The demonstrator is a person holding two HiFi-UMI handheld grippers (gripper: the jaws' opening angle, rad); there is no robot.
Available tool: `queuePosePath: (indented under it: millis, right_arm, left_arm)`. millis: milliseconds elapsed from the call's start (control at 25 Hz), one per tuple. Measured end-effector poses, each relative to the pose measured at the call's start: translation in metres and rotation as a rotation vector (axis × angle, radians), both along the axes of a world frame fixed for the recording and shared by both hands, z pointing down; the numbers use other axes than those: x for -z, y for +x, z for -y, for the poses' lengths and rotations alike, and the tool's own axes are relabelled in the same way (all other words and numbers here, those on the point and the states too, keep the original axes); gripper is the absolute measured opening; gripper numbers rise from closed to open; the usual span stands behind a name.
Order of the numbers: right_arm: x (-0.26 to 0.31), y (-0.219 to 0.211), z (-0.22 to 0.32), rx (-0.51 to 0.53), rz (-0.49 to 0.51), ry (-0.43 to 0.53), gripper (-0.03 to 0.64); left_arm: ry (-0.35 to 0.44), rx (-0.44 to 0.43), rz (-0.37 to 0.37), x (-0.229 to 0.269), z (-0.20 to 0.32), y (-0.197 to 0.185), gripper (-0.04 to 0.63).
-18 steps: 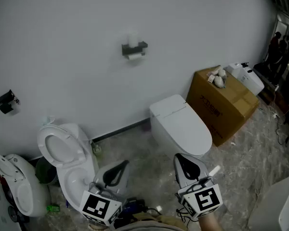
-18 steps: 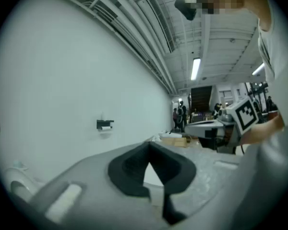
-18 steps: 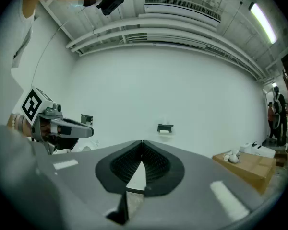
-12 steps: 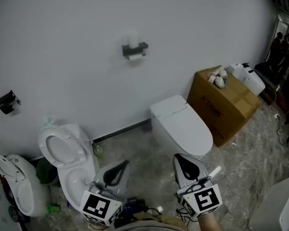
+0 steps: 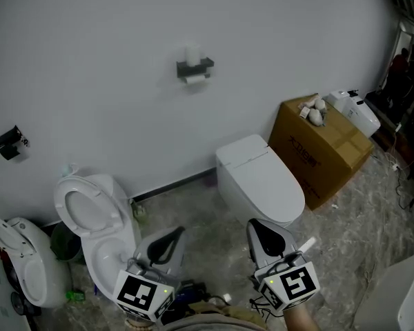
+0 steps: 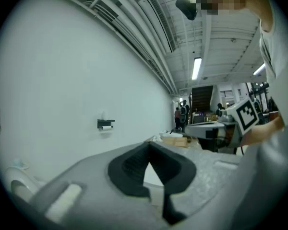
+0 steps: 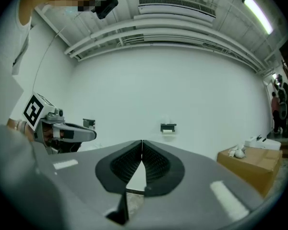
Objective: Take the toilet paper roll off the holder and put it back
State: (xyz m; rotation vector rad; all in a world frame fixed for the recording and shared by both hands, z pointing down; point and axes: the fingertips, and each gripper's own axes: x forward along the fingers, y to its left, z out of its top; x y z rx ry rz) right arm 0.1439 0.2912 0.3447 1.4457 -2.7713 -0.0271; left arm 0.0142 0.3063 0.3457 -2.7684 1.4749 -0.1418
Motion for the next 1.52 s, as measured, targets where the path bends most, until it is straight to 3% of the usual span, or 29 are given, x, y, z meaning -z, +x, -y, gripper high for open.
queuePosePath:
  millis: [200,240,360,640,1040,1520]
  right_arm:
    - [-0.004,-0.004,0.004,-0.001,0.004,-0.021,0.008]
    - [-0.004,-0.005,0.004,0.0,0.003,-0.024,0.008]
    - [-0.003,-0.011,0.004,0.029,-0.017,-0.024,0.085]
    - [-0.001,-0.018,-0.006,0.062,-0.074,0.027,0.101]
    - [-0.011,-0.001,-0.004,0.019,-0.046,-0.01,0.101]
    - [-0.023,0.001,0.039,-0.022,-0.042,-0.042,0.12]
  left_arm:
    - [-0.021,-0.001,-0.052,-0.001,0.001,-0.005,-0.005]
    - [-0.026,-0.001,-0.063,-0.001,0.002,-0.006,0.055]
    - [-0.028,0.009,-0.065,0.0,0.003,-0.008,0.093]
    - [-0.022,0.02,-0.055,-0.001,-0.002,-0.007,0.095]
    - [-0.035,-0.011,-0.041,-0.006,-0.004,0.004,0.095]
    - [-0.024,-0.051,-0.041,-0.01,0.046,0.009,0.095]
